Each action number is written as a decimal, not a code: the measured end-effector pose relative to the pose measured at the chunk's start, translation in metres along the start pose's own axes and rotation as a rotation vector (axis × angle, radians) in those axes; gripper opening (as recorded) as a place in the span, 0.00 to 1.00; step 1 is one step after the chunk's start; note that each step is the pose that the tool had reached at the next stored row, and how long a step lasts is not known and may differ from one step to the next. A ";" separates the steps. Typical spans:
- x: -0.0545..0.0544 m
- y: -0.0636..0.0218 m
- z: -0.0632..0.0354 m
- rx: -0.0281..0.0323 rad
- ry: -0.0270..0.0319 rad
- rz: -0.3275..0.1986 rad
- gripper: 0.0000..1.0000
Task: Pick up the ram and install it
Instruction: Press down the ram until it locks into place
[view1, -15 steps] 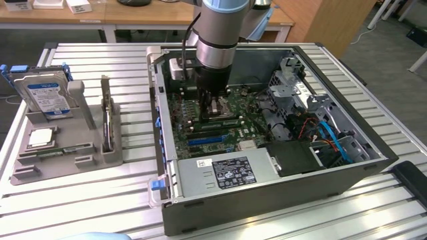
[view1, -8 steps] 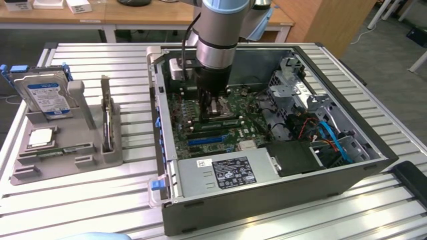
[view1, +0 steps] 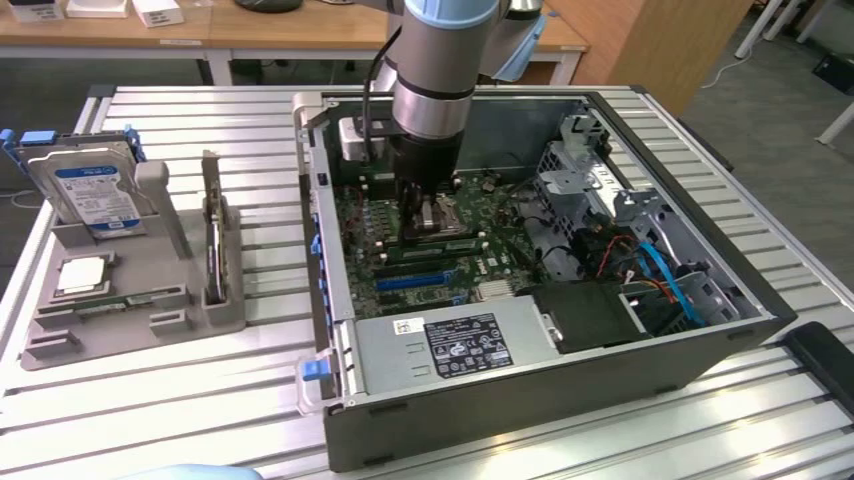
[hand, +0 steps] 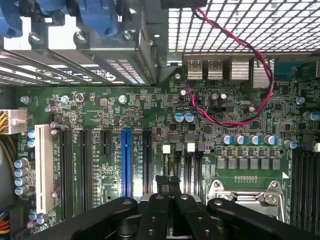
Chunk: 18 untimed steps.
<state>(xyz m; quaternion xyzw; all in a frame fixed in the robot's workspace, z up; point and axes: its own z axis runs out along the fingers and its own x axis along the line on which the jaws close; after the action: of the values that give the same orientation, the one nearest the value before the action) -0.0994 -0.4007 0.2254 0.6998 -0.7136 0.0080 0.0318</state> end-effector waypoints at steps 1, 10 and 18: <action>0.000 0.0000 0.0001 -0.0001 0.0000 0.001 0.10; 0.000 0.0000 0.0013 -0.0007 -0.0003 0.013 0.10; 0.001 -0.0001 0.0022 -0.0013 -0.0007 0.022 0.10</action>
<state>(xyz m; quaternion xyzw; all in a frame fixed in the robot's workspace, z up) -0.0994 -0.4014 0.2232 0.6920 -0.7212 0.0076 0.0319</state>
